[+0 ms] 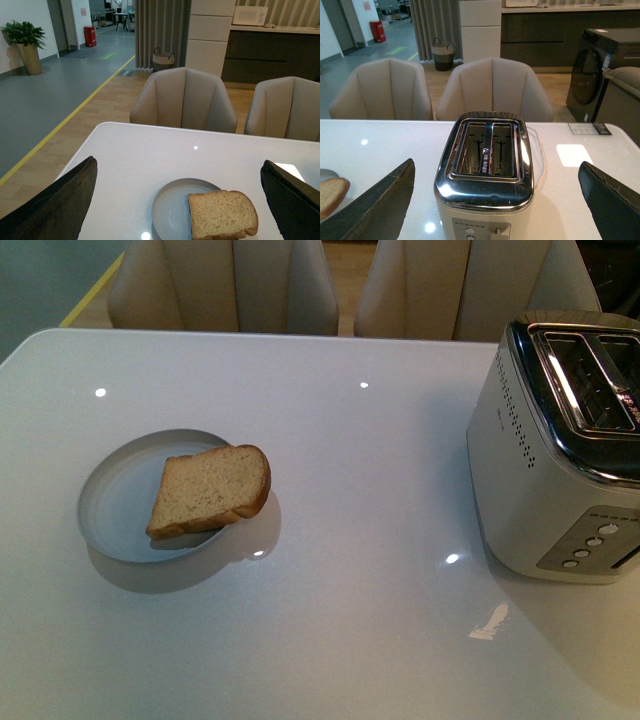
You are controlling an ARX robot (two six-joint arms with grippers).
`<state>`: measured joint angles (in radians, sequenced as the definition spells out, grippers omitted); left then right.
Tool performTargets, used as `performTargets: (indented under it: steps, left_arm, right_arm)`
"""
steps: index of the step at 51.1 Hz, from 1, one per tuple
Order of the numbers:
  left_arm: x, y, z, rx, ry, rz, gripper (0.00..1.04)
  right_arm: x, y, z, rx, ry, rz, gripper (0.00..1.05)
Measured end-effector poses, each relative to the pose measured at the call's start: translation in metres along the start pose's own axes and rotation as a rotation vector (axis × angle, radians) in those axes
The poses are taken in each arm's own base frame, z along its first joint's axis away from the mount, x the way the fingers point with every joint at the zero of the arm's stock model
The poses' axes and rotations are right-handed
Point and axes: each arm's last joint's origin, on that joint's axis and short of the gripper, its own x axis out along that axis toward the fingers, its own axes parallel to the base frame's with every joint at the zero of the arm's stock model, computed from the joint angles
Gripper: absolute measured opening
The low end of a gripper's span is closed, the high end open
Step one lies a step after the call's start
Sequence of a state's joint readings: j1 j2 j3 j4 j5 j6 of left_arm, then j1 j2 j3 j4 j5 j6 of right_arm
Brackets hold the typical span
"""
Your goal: Left arm holds plate, right arm toasts bread
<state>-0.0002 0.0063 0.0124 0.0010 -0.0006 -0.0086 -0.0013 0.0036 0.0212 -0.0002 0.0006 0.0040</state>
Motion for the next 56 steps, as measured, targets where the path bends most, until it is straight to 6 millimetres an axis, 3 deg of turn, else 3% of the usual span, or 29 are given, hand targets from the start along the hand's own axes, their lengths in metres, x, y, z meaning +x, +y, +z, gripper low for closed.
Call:
performTargets:
  steps: [21, 22, 27, 35, 39, 44, 49, 56]
  left_arm:
    - [0.000, 0.000, 0.000, 0.000, 0.000, 0.000, 0.97]
    - [0.000, 0.000, -0.001, -0.009, 0.020, -0.011, 0.98]
    - [0.003, 0.000, 0.001, -0.232, 0.466, -0.086, 0.97]
    - [0.021, 0.003, 0.012, -0.325, 0.490, -0.110, 0.97]
    - [0.037, 0.007, 0.020, -0.333, 0.462, -0.131, 0.97]
    - [0.072, 0.018, 0.016, -0.363, 0.466, -0.140, 0.97]
    - [0.115, 0.034, 0.003, -0.353, 0.475, -0.082, 0.97]
    - [0.155, 0.045, -0.020, -0.328, 0.517, -0.073, 0.97]
  right_arm:
    - [0.000, 0.000, 0.000, 0.000, 0.000, 0.000, 0.96]
    - [0.000, 0.000, 0.000, 0.000, 0.000, 0.000, 0.96]
    - [0.000, 0.000, 0.000, 0.000, 0.000, 0.001, 0.96]
    - [0.000, 0.000, 0.000, 0.000, 0.000, 0.000, 0.96]
    - [0.000, 0.000, 0.000, 0.000, 0.000, 0.000, 0.96]
    - [0.000, 0.000, 0.000, 0.000, 0.000, 0.000, 0.96]
    - [0.000, 0.000, 0.000, 0.000, 0.000, 0.000, 0.96]
    - [0.000, 0.000, 0.000, 0.000, 0.000, 0.001, 0.96]
